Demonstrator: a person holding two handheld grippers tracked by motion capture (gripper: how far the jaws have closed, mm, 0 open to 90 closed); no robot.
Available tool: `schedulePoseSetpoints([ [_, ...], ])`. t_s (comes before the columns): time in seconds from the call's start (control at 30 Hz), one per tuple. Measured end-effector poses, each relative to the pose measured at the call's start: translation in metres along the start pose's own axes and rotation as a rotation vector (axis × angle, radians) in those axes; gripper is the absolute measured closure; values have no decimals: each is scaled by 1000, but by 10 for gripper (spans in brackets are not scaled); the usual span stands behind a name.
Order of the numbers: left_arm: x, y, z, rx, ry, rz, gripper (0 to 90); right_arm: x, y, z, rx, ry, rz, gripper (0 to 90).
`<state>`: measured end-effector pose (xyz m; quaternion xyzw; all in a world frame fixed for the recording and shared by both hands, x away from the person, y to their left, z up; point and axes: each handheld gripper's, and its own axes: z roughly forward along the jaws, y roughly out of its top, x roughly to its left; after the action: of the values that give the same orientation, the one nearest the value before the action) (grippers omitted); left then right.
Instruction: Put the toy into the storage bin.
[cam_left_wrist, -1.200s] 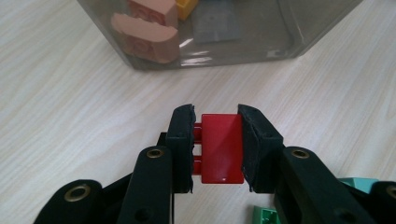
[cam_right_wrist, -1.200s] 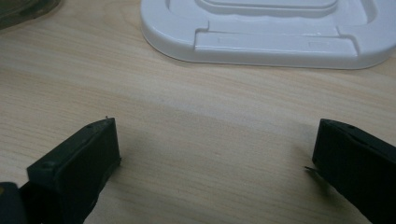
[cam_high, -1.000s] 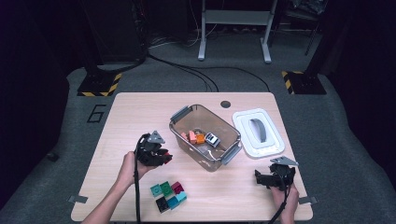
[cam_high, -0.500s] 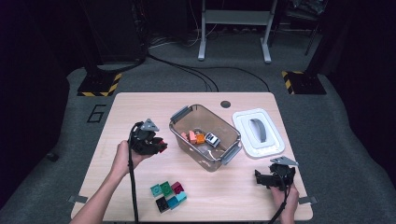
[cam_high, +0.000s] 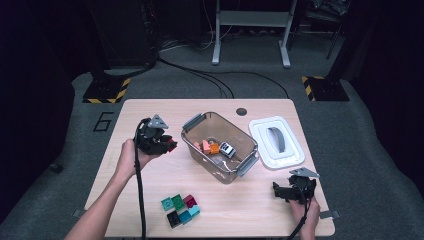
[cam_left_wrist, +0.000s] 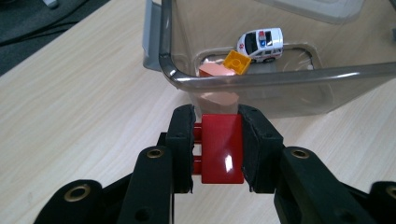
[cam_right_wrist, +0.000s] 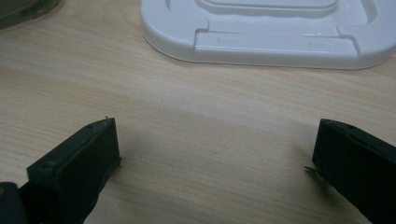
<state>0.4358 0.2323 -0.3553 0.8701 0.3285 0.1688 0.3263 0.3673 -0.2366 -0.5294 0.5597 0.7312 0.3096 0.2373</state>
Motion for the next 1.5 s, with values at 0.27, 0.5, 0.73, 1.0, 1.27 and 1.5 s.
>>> schedulePoseSetpoints([
  [0.27,6,17,-4,-19,23,8,675,0,0,0,1,0,-1,0],
  [0.5,11,30,0,-21,35,7,675,0,0,0,1,0,-1,0],
  [0.73,15,42,8,-25,43,13,675,0,0,0,1,0,-1,0],
  [1.0,13,56,23,-9,32,27,675,0,0,0,0,0,-1,0],
  [1.27,10,63,43,13,9,42,674,0,0,0,0,0,-1,0],
  [1.5,8,62,63,41,-7,51,673,0,0,0,0,0,-1,0],
])
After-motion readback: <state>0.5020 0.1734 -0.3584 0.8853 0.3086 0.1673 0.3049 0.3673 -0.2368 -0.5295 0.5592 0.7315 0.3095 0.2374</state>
